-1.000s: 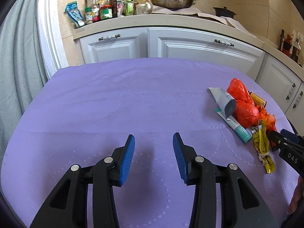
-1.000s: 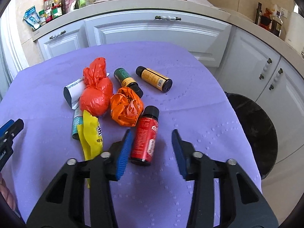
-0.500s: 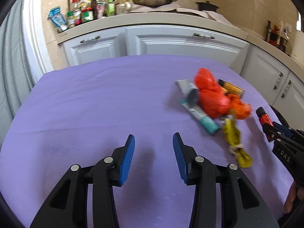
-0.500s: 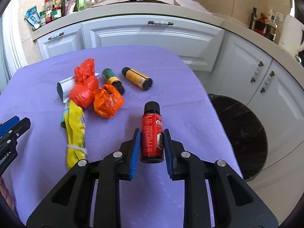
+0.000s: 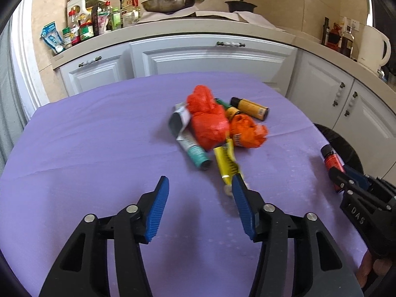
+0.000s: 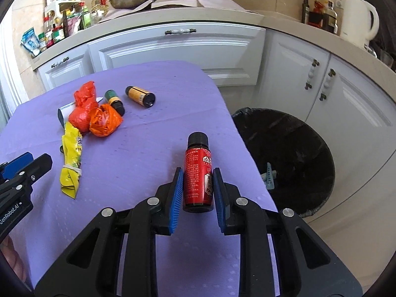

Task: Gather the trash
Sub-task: 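Grasp the yellow string-tied wrapper with the left tool while the right tool holds the bottle, then carry the red bottle and yellow wrapper over the black bin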

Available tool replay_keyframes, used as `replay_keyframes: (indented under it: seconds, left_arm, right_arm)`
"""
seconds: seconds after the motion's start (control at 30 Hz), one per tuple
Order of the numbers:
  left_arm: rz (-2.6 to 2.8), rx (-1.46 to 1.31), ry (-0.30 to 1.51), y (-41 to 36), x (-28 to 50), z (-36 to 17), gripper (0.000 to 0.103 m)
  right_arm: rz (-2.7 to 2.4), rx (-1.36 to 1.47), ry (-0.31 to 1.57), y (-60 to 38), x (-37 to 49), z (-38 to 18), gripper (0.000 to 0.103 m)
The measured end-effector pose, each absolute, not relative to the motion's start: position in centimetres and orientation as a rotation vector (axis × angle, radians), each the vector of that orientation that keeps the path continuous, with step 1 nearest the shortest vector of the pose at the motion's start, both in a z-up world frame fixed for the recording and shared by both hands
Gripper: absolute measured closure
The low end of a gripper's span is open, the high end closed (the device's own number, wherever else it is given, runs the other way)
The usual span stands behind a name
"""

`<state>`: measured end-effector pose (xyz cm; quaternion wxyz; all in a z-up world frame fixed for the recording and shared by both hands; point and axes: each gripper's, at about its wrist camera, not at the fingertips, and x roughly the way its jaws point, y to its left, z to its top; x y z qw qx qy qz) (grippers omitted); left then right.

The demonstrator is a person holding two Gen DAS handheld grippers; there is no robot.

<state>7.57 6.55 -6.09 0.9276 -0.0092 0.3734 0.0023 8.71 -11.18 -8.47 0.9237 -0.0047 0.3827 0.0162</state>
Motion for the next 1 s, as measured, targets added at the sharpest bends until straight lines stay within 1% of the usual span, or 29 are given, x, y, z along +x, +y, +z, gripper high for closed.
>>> replay_keyframes:
  seconds: [0.03, 0.2, 0.27, 0.33, 0.47, 0.53, 0.6, 0.83, 1.0]
  left_arm:
    - [0.001, -0.018, 0.762, 6.3, 7.6, -6.1, 0.047]
    - [-0.016, 0.021, 0.781, 4.5, 8.7, -7.1, 0.047]
    - [-0.034, 0.036, 0.807, 3.9, 9.1, -7.7, 0.049]
    - [-0.050, 0.055, 0.831, 3.5, 9.3, -8.1, 0.057]
    - [-0.064, 0.057, 0.868, 3.4, 9.7, -8.8, 0.063]
    - [-0.056, 0.046, 0.873, 3.5, 9.7, -8.9, 0.073]
    - [-0.061, 0.038, 0.872, 3.6, 9.6, -8.8, 0.078]
    - [-0.083, 0.037, 0.866, 3.8, 9.4, -8.7, 0.081]
    - [-0.081, 0.070, 0.824, 3.4, 8.5, -8.1, 0.081]
  right_arm:
    - [0.034, -0.004, 0.786, -11.4, 8.7, -8.5, 0.080]
    - [0.045, 0.017, 0.787, -12.0, 8.7, -8.8, 0.080]
    - [0.049, 0.020, 0.787, -12.0, 8.7, -8.8, 0.080]
    - [0.052, 0.022, 0.787, -12.1, 8.7, -8.8, 0.080]
    - [0.054, 0.023, 0.789, -12.2, 8.7, -8.9, 0.080]
    - [0.053, 0.022, 0.790, -12.2, 8.7, -8.9, 0.080]
    - [0.053, 0.021, 0.790, -12.2, 8.6, -9.0, 0.080]
    - [0.048, 0.018, 0.789, -12.0, 8.6, -9.0, 0.080]
    - [0.042, 0.020, 0.785, -12.2, 8.4, -8.8, 0.080]
